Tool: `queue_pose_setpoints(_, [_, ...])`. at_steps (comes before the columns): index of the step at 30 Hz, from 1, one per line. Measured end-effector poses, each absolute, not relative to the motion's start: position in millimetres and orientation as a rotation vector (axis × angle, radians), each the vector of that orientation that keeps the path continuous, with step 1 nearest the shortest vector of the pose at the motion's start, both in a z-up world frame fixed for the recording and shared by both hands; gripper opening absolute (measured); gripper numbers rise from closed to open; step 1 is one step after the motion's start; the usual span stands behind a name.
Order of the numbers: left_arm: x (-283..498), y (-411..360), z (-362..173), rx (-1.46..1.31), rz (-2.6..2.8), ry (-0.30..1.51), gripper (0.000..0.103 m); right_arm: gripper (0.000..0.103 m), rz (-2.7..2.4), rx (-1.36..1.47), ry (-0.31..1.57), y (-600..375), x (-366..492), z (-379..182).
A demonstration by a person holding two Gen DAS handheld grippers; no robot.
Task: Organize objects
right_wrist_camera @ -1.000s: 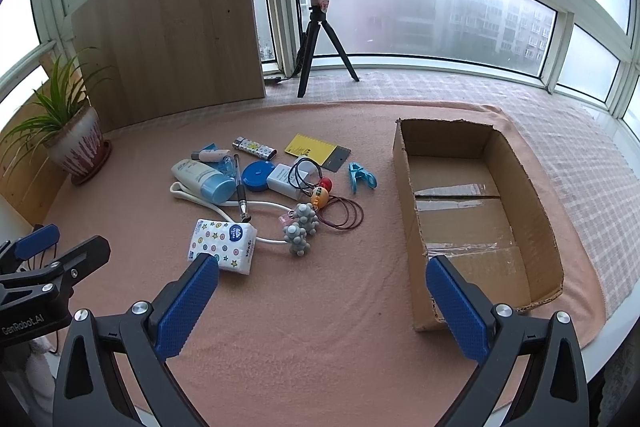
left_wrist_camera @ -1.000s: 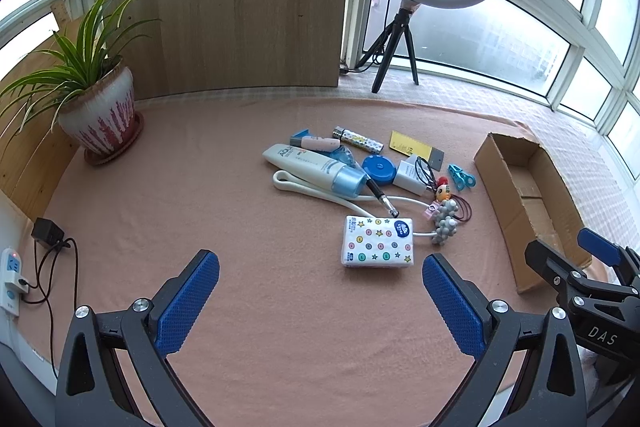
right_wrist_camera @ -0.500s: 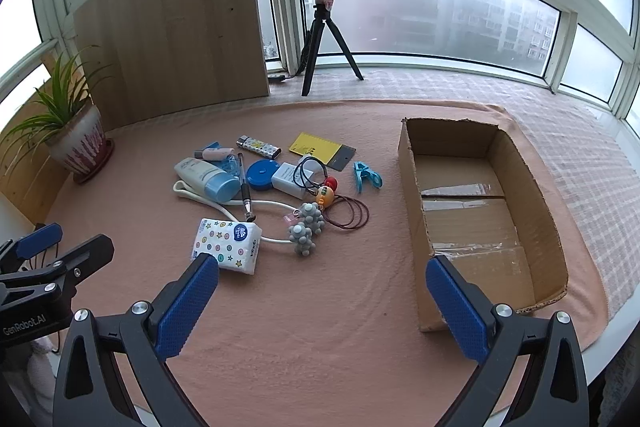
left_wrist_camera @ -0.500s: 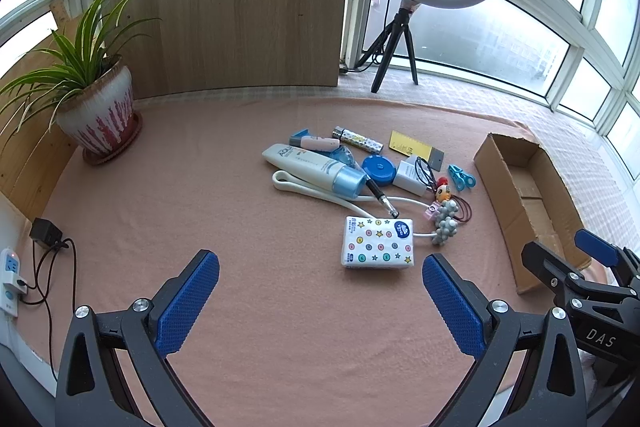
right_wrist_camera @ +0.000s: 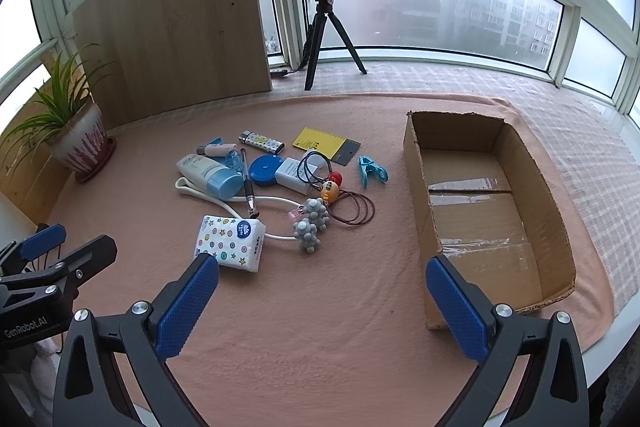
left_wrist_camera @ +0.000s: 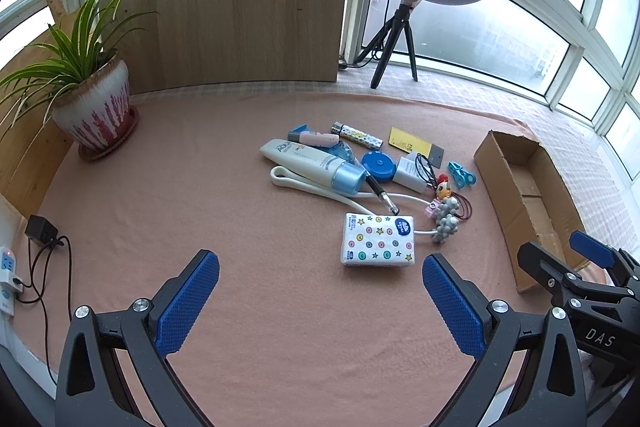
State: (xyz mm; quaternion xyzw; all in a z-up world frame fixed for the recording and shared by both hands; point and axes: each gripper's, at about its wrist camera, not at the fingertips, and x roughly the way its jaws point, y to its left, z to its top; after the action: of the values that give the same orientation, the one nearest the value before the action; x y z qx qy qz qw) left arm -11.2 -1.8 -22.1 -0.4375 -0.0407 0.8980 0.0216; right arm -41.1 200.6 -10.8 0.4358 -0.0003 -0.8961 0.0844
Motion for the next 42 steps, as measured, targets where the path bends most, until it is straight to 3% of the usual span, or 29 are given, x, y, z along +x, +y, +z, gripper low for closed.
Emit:
queue_pose_setpoints(35, [-33,-13,-50,-1.428,2.741,-0.189,0.103,0.102,-2.589,1.339,-0.067,195,-57,-24])
queue_pose_setpoints(42, [-49,-17,-61,-1.449,2.722,-0.224,0.102,0.089,-2.496,1.402,-0.144,195,-68,-40])
